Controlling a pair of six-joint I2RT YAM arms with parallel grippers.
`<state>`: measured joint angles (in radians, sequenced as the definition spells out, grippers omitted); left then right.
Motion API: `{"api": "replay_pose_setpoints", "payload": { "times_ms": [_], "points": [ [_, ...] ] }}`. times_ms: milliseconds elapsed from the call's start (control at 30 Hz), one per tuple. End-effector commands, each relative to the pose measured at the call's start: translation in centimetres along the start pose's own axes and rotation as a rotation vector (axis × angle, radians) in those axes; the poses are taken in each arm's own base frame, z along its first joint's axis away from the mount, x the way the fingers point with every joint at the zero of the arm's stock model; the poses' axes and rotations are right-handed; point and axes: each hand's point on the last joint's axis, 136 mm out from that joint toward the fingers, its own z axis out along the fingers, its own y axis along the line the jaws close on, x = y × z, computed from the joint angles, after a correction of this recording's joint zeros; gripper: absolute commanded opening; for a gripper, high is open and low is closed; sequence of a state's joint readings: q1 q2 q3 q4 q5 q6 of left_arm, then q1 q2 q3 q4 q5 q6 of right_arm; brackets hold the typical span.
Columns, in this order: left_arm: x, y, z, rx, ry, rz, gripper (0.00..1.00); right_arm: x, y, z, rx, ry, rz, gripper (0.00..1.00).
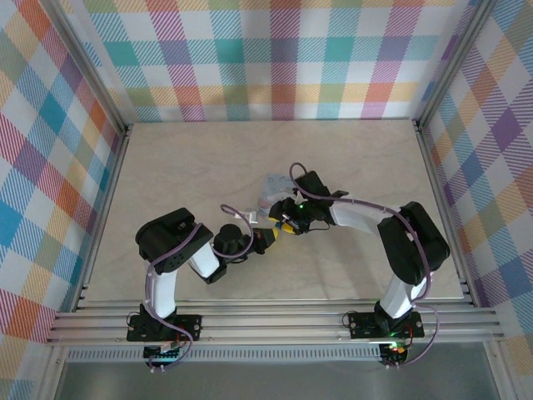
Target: Unlock the padlock with the key
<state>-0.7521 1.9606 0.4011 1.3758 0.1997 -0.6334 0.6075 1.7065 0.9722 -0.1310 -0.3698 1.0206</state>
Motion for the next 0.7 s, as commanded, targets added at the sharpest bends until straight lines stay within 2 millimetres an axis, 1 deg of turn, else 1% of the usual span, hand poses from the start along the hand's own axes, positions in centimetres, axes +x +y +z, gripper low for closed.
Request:
{"api": "replay_pose_setpoints", "payload": {
  "times_ms": [0,100,200,300,467,533,667],
  "points": [
    [3.2,0.9,-0.5,-0.033,0.086,-0.024,0.0,0.0,-1.4,-0.2,0.021,-0.063,0.099,0.61],
    [3.6,1.2,-0.8,-0.05,0.092,-0.021,0.0,0.2,-2.2,-0.6,0.048,-0.097,0.104,0.63],
    [3.5,1.5,-1.1,-0.072,0.085,-0.007,0.0,0.5,-3.1,-0.7,0.078,-0.118,0.105,0.63],
    [3.5,1.3,-1.4,-0.08,0.091,0.016,0.0,0.7,-3.7,-0.7,0.098,-0.136,0.099,0.63],
    [3.4,0.7,-1.8,-0.101,0.108,0.093,0.0,0.8,-2.8,-0.2,0.085,-0.14,0.064,0.62],
    [3.3,0.4,-1.9,-0.112,0.119,0.126,0.0,0.8,-2.4,0.1,0.082,-0.134,0.046,0.59],
    [2.8,-0.8,-1.8,-0.077,0.119,0.133,0.0,0.9,-2.3,0.8,0.088,-0.115,0.04,0.56]
  ]
}}
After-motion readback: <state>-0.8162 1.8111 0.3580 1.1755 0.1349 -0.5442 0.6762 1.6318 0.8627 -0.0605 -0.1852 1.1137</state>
